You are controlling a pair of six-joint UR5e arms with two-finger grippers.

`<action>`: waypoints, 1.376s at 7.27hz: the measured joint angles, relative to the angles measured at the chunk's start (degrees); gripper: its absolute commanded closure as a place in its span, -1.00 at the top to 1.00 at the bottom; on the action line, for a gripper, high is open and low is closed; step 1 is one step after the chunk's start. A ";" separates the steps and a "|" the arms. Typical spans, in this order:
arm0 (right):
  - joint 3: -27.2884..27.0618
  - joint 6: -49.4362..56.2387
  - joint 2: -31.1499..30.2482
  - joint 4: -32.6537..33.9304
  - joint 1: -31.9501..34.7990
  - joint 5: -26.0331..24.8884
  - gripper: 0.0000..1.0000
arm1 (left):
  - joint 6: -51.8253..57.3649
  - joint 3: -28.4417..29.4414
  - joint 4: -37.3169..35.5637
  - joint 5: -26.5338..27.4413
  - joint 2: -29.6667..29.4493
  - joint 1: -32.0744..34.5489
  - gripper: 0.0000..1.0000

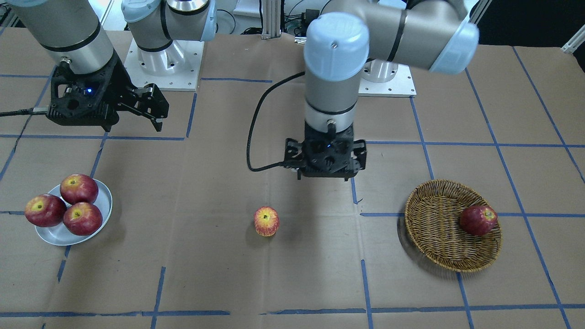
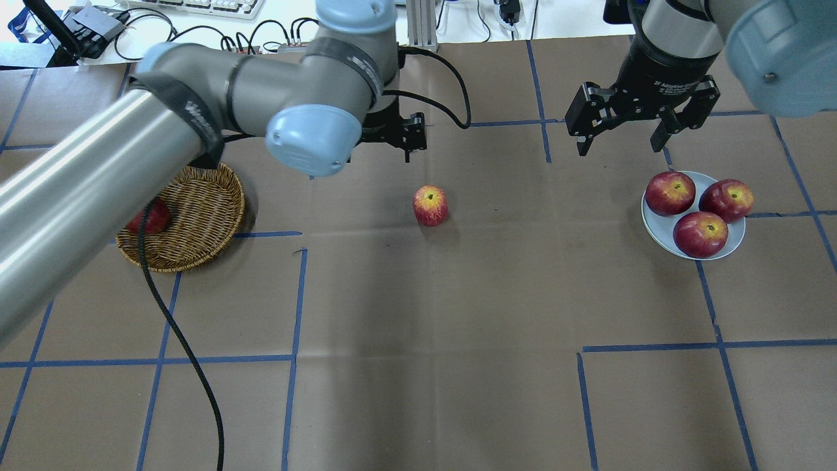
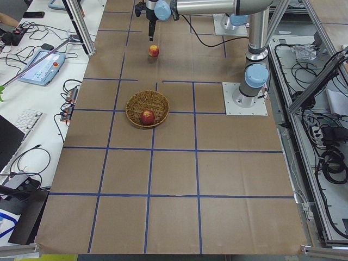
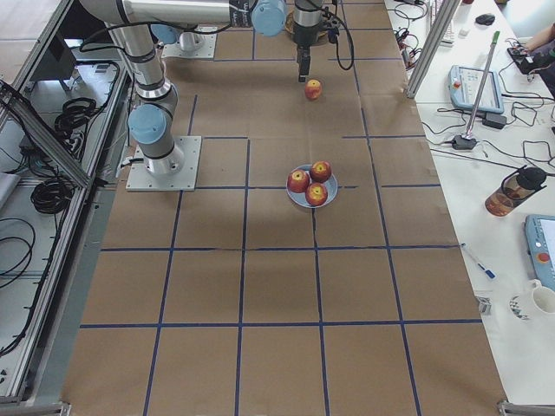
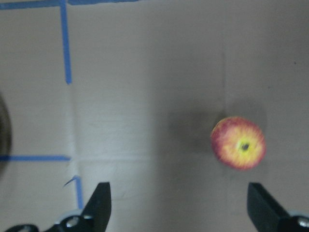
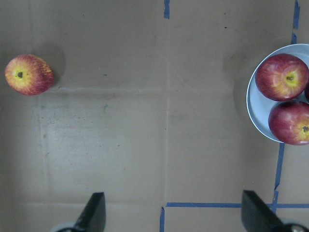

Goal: Transfer apple from basket to plate
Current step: 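Raise the left gripper back toward the basket while the right gripper moves over the apple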

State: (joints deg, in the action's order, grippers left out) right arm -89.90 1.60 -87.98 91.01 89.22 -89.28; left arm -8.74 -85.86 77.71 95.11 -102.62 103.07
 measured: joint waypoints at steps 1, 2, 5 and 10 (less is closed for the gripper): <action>0.12 -0.90 0.04 0.40 0.09 -0.22 1.00 | 3.14 0.01 6.91 -0.64 5.53 -3.63 0.98; 0.29 -3.63 0.36 1.04 0.28 -0.23 1.00 | 6.49 -0.30 12.45 -1.70 10.35 -7.23 0.98; 0.52 -15.46 5.02 8.51 5.75 -0.13 1.00 | 16.63 -1.05 16.37 -2.76 14.68 -12.77 0.98; 2.78 -35.87 21.25 23.63 19.53 -0.58 1.00 | 16.88 -0.34 16.53 -2.36 14.19 -13.16 0.99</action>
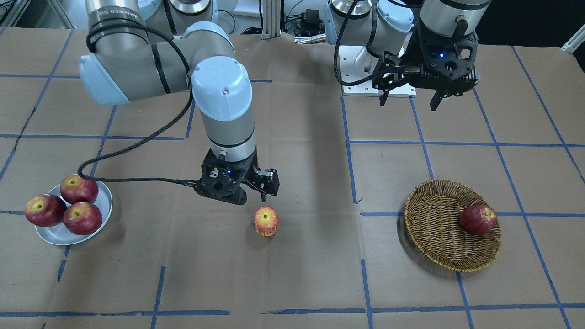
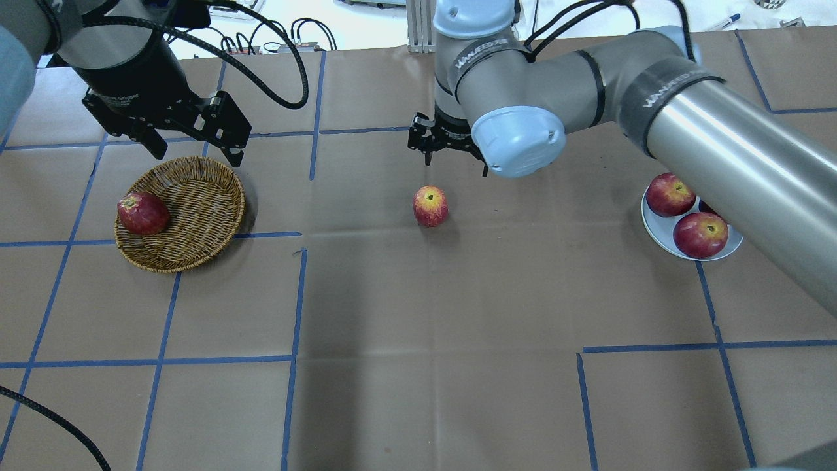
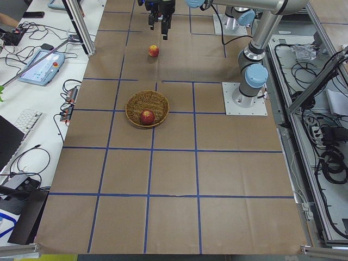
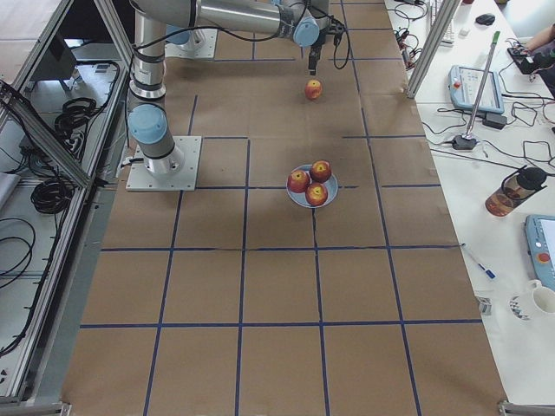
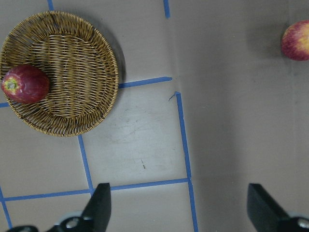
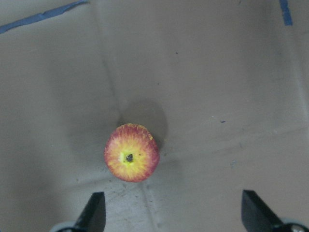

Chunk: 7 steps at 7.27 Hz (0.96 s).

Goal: Transfer apple from basket to plate
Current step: 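Raise the left gripper back toward the basket while the right gripper moves over the apple, then lower the right gripper onto the apple and close on it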

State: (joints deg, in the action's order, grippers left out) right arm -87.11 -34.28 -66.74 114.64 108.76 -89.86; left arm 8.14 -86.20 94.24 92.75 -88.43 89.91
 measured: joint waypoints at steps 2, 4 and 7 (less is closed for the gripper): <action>0.14 -2.70 6.08 5.87 2.40 -1.79 1.00 | -0.32 1.52 0.03 0.24 0.58 0.06 0.99; -0.30 -5.14 9.97 8.66 2.94 -2.97 1.00 | -0.20 1.63 0.12 -0.07 0.95 0.05 0.99; -2.28 -7.89 11.99 11.00 2.96 -2.95 1.00 | 0.01 2.30 0.34 0.08 1.42 -0.07 0.99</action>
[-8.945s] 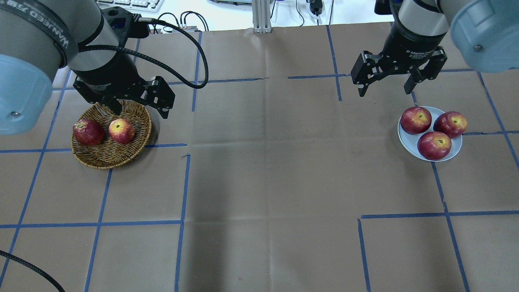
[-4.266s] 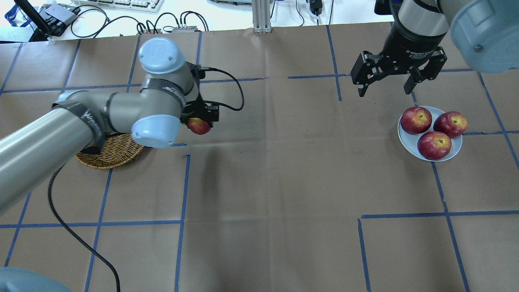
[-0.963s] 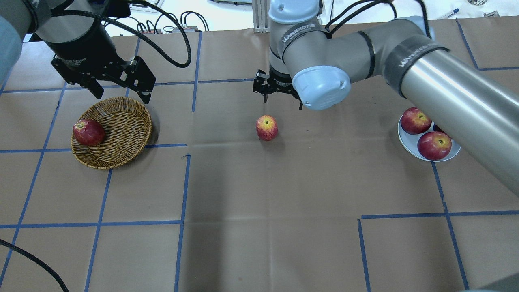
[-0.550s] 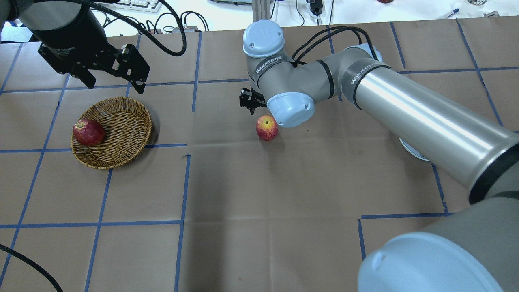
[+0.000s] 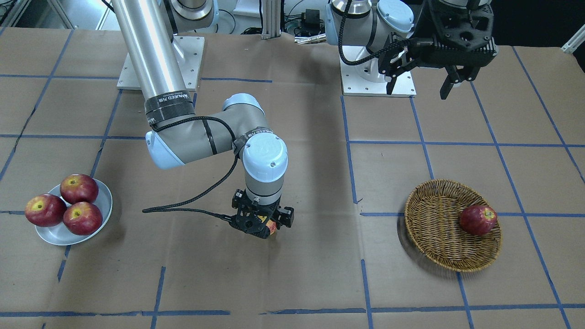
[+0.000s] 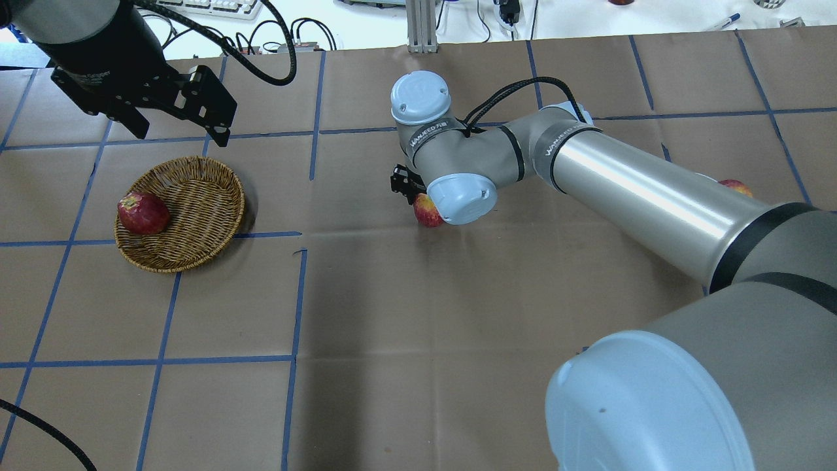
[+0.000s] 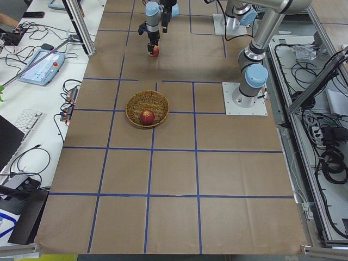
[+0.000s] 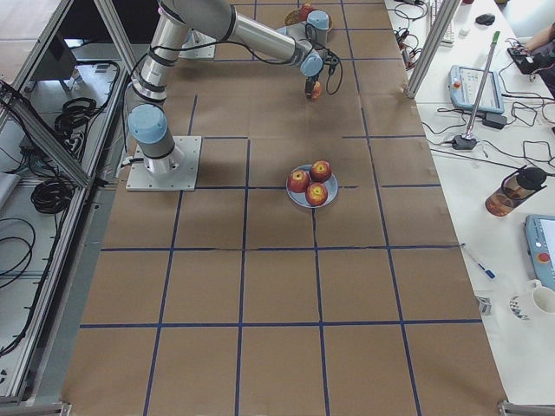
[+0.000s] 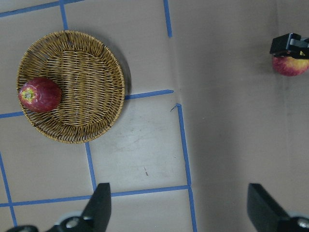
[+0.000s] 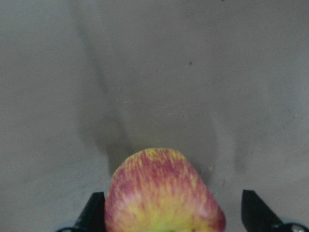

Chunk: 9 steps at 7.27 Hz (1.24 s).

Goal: Transfer apple from basket to plate
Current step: 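Lower the right gripper onto the apple and close on it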

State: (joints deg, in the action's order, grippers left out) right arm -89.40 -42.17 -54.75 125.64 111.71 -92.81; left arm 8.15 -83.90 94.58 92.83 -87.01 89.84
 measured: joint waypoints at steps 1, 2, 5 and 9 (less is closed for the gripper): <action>-0.15 -0.14 0.25 0.37 0.00 0.16 1.00 | 0.02 -0.04 0.07 0.07 0.13 -0.01 0.99; -0.12 -0.18 0.68 0.64 0.00 0.32 1.00 | 0.02 -0.11 0.10 0.08 0.13 -0.01 0.99; 0.47 -0.04 1.61 1.26 -0.12 0.39 0.36 | -0.11 -0.43 0.16 0.03 0.33 0.04 0.99; 0.74 0.42 1.28 1.36 -0.38 0.34 0.18 | 0.33 -0.56 0.08 -0.51 0.07 -0.01 0.99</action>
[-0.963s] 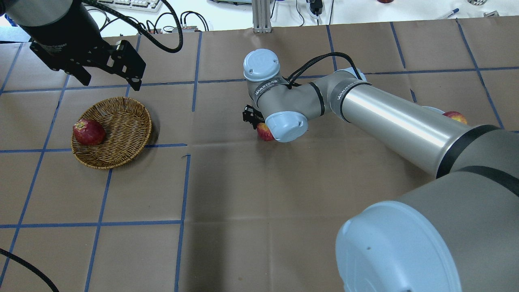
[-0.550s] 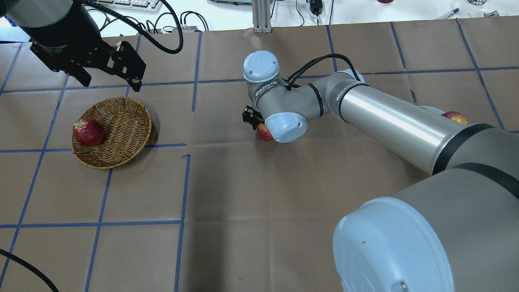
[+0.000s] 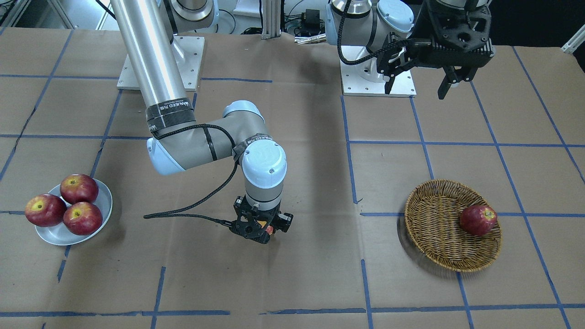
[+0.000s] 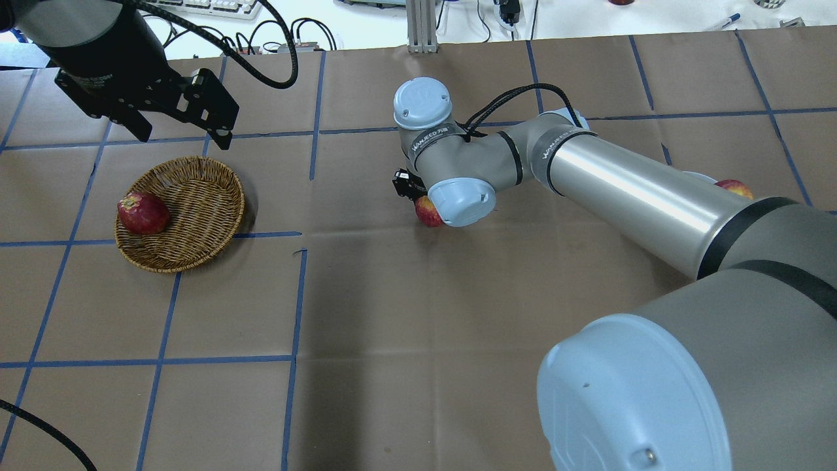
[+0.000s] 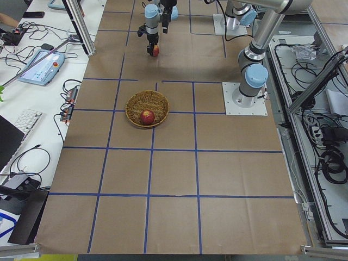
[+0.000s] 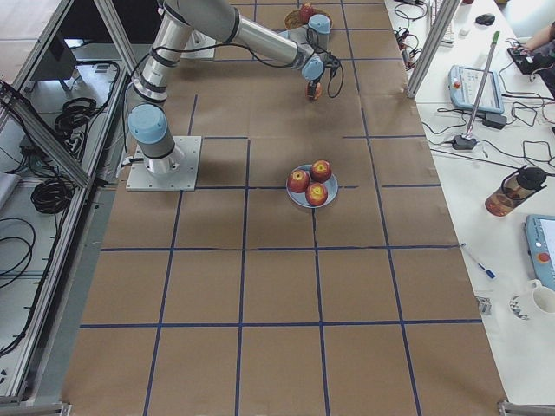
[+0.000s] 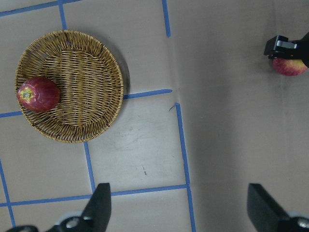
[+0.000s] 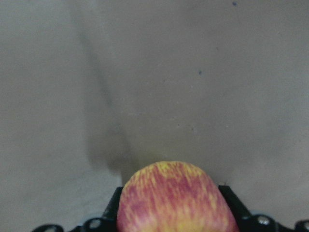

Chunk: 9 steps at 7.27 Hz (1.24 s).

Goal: Transfer apple from basket to plate
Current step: 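Lower the right gripper onto the apple and close on it, then lift the apple with the right gripper and carry it over the blue plate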

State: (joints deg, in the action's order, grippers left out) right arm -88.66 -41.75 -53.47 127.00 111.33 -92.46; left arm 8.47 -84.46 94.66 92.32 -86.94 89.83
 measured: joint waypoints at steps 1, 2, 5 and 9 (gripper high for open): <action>0.30 0.10 -0.26 -0.01 -0.17 0.05 0.18 | 0.16 -0.08 0.00 -0.01 0.05 -0.03 0.99; 1.30 0.22 -0.60 -0.26 -0.36 0.07 0.18 | 0.25 -0.13 -0.03 -0.07 0.08 -0.06 0.99; 3.42 4.01 -3.28 -2.67 -2.28 0.03 0.19 | 0.31 -0.21 -0.03 -0.12 0.09 -0.09 0.99; 2.28 33.45 -12.48 -13.58 -18.33 0.04 0.19 | 0.32 -0.51 -0.03 -0.12 0.21 -0.01 0.99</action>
State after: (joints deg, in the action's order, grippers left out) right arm -86.38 -8.29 -65.95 113.42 93.00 -92.42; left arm 8.79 -84.96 94.63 92.20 -86.73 89.81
